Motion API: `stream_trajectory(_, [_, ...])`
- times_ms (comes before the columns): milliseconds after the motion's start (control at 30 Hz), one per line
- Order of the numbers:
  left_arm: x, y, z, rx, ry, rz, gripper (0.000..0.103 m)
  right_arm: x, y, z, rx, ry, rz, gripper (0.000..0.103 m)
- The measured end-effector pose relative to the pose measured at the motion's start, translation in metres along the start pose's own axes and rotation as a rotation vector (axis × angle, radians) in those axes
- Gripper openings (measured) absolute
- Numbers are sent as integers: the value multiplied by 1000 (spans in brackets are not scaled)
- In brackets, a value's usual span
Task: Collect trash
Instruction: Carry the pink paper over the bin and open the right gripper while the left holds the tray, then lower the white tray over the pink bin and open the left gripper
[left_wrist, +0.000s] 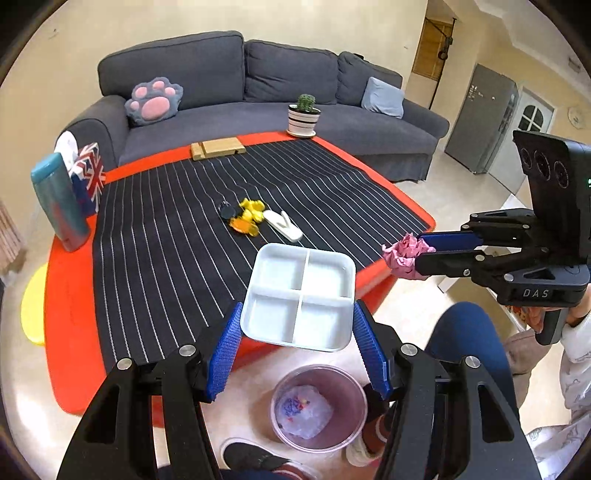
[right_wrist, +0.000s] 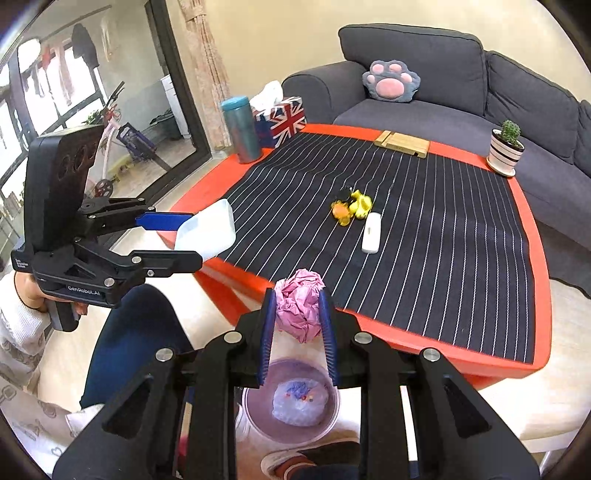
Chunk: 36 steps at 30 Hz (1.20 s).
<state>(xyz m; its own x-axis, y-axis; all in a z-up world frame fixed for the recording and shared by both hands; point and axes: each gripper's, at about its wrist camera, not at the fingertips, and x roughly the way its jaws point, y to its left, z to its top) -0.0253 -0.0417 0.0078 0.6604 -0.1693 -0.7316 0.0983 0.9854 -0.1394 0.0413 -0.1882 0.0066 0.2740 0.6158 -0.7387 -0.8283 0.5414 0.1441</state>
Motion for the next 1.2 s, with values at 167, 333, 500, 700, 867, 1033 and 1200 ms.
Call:
stream_trajectory(167, [-7,-5,-16,-14,4,-2,58,1,12,-22,0,33,27,23])
stream_trajectory(333, [-11,-7,-31,-34,9,-9,58,10,22,-45,6,83,57,24])
stream_trajectory(500, [-11,-9,-39,-38,21,-21,58,20,26,-58,14,115,80,25])
stream_trajectory(700, [-12,-9,-43,-44,23,-24,58,20,26,-62,17,109,69,79])
stream_trajectory(867, [-11,-10,-46,-42,32,-23,58,17,19,-60,48,90,43,93])
stream_trajectory(1033, [-9,-13,-48,-36,42,-32,58,15,15,-59,59,83,32,95])
stream_trajectory(1200, [-8,-16,-49,-30,47,-39,58,10,11,-58,75,67,12,96])
